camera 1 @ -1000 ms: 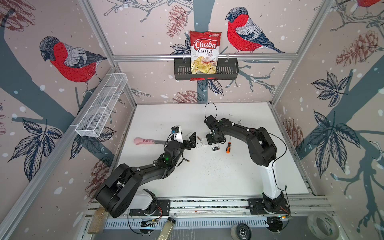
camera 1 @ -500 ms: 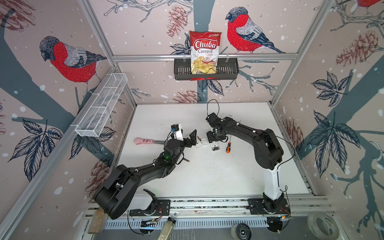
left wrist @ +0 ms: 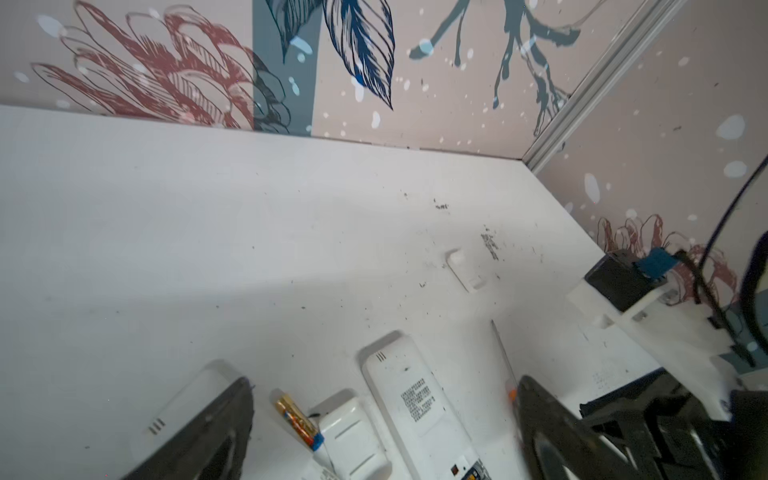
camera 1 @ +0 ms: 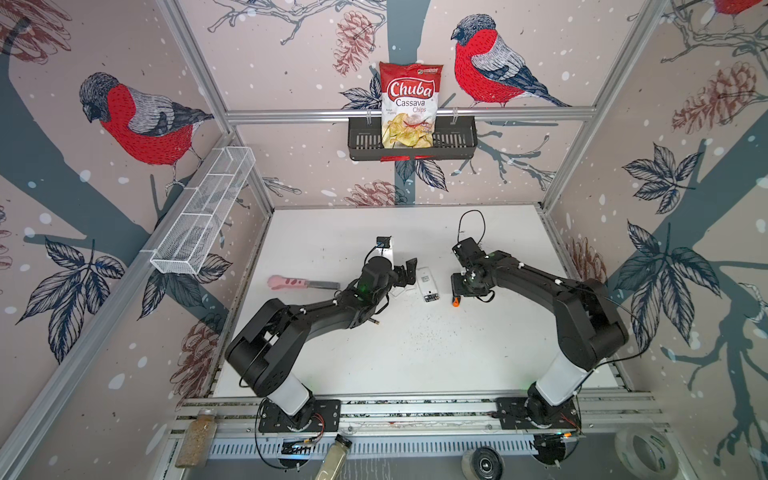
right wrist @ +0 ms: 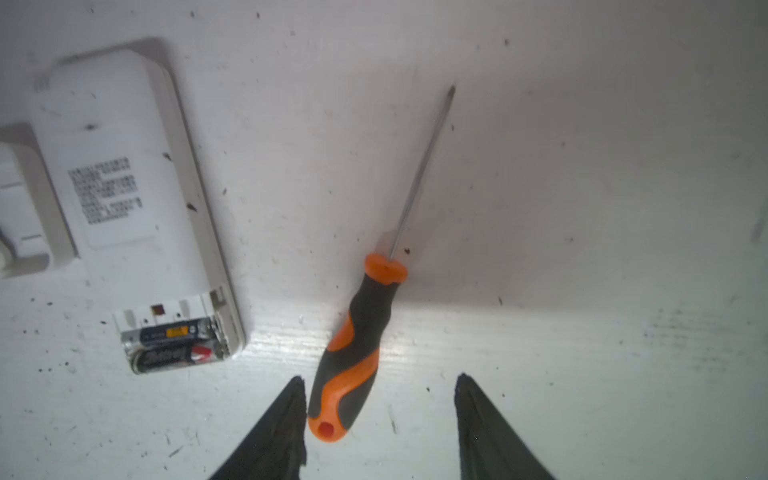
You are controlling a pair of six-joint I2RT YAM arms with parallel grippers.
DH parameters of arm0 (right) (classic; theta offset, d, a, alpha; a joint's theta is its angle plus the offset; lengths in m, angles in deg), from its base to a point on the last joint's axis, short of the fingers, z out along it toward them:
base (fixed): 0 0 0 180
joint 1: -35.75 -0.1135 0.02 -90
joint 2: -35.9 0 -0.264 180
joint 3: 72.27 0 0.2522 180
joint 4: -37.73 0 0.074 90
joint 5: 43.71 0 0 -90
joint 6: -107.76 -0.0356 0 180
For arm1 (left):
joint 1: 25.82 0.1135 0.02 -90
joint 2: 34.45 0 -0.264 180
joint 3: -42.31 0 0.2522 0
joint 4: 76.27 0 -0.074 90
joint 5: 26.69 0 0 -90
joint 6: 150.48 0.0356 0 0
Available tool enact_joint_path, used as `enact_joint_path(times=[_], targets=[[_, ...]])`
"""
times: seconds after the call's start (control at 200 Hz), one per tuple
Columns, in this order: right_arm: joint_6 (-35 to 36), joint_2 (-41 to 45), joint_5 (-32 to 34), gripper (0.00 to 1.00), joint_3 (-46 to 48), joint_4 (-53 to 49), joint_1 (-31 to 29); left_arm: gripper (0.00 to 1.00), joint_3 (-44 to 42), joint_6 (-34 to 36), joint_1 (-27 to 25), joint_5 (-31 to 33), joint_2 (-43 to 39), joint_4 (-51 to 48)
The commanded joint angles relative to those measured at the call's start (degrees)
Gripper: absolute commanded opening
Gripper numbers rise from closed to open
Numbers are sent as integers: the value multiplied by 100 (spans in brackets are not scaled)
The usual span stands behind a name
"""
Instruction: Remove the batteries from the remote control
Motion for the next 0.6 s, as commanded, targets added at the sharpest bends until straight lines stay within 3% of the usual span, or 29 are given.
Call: enact_joint_path(times=[0.0,0.21,0.435,0.595], targets=[[-106,56,-160,59,155,375,81,97,346,-43,-128,-86,276,-594],[-63,-187,-345,58,116,536,135,97,1040,-42,-187,-198,840,-1481],[-5,-391,-453,50,95,628,111,96,1649,22,-178,-35,1078,-2490],[10,-476,-495,44,139,669,57,96,1727,21,-171,59,1057,-2661]])
